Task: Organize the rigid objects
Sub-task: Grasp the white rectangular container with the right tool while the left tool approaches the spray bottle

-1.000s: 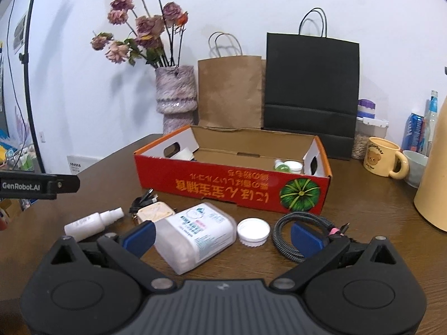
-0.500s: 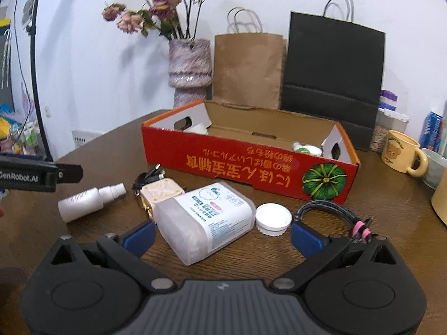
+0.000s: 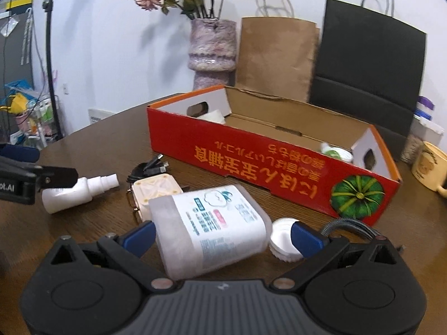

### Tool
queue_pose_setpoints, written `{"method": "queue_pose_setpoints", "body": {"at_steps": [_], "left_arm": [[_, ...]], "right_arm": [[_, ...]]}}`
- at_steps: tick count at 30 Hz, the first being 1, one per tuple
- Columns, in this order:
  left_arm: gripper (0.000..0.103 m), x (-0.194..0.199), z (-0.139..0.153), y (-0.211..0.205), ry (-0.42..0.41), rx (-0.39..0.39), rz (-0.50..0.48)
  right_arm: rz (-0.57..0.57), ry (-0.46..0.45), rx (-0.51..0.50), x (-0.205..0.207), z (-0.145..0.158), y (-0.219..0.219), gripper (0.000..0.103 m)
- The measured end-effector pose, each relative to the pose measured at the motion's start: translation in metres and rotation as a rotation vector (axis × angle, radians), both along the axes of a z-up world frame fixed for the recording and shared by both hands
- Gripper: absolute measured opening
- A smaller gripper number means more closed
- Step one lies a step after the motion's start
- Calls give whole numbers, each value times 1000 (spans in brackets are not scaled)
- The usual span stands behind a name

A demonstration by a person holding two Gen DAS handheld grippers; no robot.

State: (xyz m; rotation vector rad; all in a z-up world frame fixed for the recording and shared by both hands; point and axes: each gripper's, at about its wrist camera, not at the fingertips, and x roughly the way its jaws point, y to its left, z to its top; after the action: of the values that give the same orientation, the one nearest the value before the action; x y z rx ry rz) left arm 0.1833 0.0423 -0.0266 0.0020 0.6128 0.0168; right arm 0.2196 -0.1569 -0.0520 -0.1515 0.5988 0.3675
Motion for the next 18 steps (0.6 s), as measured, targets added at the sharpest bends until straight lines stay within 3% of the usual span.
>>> {"method": "queue_pose_setpoints", "body": {"at_steps": [5,18], "left_arm": [[103,3,-5,1,14,-8,2],[103,9,-11,4,31,-21,12]], "right_arm": [[31,23,15,9,-5,4,95],[38,3,27,-1,-7,4,91]]}}
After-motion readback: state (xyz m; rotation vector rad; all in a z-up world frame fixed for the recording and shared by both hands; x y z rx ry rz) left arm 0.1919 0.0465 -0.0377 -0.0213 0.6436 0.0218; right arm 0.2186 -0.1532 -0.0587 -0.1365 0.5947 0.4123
